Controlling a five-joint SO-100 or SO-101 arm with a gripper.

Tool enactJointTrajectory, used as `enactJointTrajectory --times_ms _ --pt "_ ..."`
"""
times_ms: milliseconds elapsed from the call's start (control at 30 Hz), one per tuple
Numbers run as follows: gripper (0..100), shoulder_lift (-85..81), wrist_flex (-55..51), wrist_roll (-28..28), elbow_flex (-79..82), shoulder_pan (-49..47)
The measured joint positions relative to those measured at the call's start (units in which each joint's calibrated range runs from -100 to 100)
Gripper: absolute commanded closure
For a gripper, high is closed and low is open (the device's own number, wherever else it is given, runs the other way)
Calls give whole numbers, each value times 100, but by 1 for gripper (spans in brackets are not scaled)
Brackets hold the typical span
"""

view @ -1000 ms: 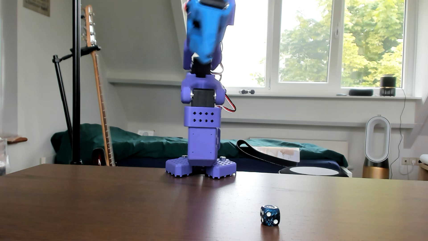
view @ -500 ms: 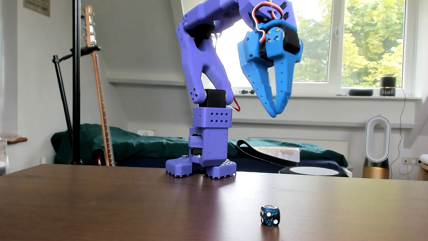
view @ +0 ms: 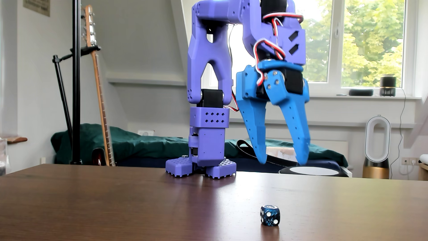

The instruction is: Grab the blue dice

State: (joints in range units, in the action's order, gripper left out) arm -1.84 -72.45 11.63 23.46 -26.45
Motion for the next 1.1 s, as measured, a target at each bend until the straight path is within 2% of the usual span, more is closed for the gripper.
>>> enactJointTrajectory --times_ms 433,867,1100 --pt "71 1438 348 84 -808 -260" --pt "72 1814 348 507 -1184 569" --pt "72 1940 348 533 -1193 585"
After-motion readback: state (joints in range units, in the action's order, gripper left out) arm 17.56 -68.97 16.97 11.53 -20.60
